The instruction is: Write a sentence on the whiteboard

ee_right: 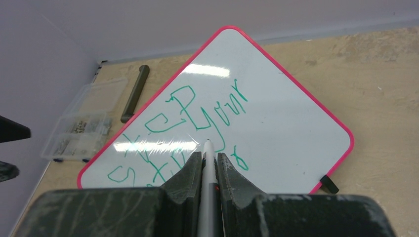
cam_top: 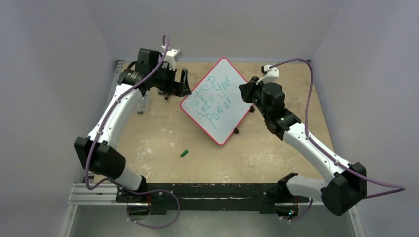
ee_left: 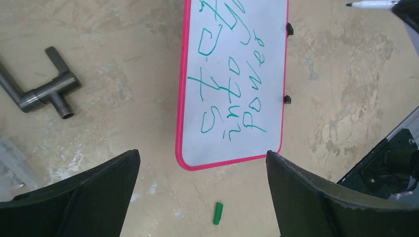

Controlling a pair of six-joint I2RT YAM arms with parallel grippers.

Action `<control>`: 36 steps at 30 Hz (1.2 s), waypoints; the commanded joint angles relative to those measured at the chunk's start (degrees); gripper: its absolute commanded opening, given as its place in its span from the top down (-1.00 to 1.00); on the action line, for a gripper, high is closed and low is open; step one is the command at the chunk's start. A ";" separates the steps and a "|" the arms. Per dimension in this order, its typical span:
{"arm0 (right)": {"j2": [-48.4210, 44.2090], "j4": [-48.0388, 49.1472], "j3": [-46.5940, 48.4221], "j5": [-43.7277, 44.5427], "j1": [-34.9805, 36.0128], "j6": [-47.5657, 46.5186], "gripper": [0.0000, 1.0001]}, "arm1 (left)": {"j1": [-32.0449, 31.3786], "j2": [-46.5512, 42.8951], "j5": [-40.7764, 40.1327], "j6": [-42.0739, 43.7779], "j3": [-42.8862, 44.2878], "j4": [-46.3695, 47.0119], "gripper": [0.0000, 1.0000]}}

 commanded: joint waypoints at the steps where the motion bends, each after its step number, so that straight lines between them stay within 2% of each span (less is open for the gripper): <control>1: -2.09 0.22 2.68 -3.14 -0.05 0.69 1.00 | 0.15 -8.18 -4.20 0.19 -2.04 -0.01 -0.96; 7: -2.61 1.27 2.21 -6.57 -0.01 1.07 1.00 | -0.09 -18.35 -5.63 -2.50 -13.58 0.49 -0.91; 11: -2.06 1.96 2.28 -10.95 -0.02 1.46 1.00 | -2.16 -23.43 -9.68 -3.87 -21.01 -0.03 -0.87; 19: -2.42 3.10 1.83 -15.46 -0.02 1.70 1.00 | -9.36 -30.54 -21.53 -5.41 -31.16 2.58 -0.66; 23: -2.81 3.25 1.93 -16.29 -0.01 1.69 1.00 | -14.85 -32.81 -26.75 -4.54 -37.78 8.58 -0.54; 27: -3.34 2.92 1.84 -16.10 -0.01 1.33 1.00 | -18.16 -33.17 -27.70 -5.02 -42.08 12.74 -0.51; 29: -3.64 2.76 1.78 -16.24 -0.01 1.23 1.00 | -18.76 -32.03 -27.28 -5.71 -43.74 14.49 -0.41; 32: -4.00 2.67 1.54 -16.27 -0.01 1.11 1.00 | -20.04 -28.30 -26.46 -6.71 -44.62 15.13 -0.25; 36: -4.41 2.29 1.49 -16.18 -0.01 0.76 1.00 | -21.89 -22.56 -26.13 -7.25 -45.40 16.02 -0.17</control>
